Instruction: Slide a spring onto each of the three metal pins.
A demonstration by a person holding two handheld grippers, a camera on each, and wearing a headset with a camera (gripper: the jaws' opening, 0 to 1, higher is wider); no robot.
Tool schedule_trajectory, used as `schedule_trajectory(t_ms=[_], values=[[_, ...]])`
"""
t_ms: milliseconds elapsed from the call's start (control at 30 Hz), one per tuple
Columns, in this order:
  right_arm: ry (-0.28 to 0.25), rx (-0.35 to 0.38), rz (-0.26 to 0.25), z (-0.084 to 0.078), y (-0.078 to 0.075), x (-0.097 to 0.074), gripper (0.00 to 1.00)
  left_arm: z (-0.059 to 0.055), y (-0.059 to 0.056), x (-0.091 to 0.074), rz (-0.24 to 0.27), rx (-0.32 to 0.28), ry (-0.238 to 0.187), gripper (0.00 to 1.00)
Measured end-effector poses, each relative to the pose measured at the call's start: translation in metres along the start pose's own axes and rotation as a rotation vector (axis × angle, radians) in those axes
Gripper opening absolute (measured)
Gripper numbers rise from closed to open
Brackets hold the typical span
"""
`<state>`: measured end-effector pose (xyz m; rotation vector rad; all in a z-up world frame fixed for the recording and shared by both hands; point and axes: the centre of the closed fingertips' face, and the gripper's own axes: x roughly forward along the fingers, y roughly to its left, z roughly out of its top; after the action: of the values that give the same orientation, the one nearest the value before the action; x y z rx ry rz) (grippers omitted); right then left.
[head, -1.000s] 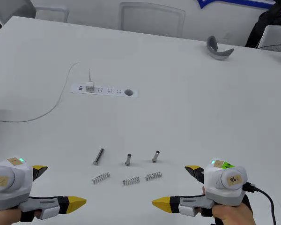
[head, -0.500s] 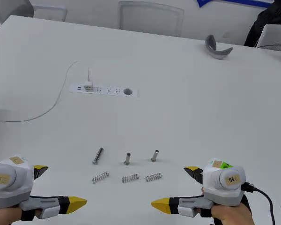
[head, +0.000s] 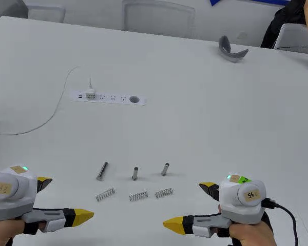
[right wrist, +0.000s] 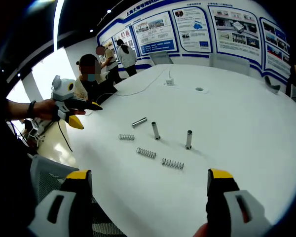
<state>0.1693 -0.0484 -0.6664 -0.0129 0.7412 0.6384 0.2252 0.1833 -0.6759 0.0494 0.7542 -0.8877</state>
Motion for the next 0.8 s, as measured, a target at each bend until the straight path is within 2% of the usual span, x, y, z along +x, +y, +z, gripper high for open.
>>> schedule_trajectory(t_ms=[400,800], values=[[-0.007,0.021,0.0,-0.003,0.0,-0.003,0.98,0.002,0.002,0.017,-0.016,0.017,0.02,0.95],[-0.003,0.028,-0.004,-0.005,0.002,-0.006,0.97,0.013,0.007,0.035,-0.021,0.017,0.02,0.92]])
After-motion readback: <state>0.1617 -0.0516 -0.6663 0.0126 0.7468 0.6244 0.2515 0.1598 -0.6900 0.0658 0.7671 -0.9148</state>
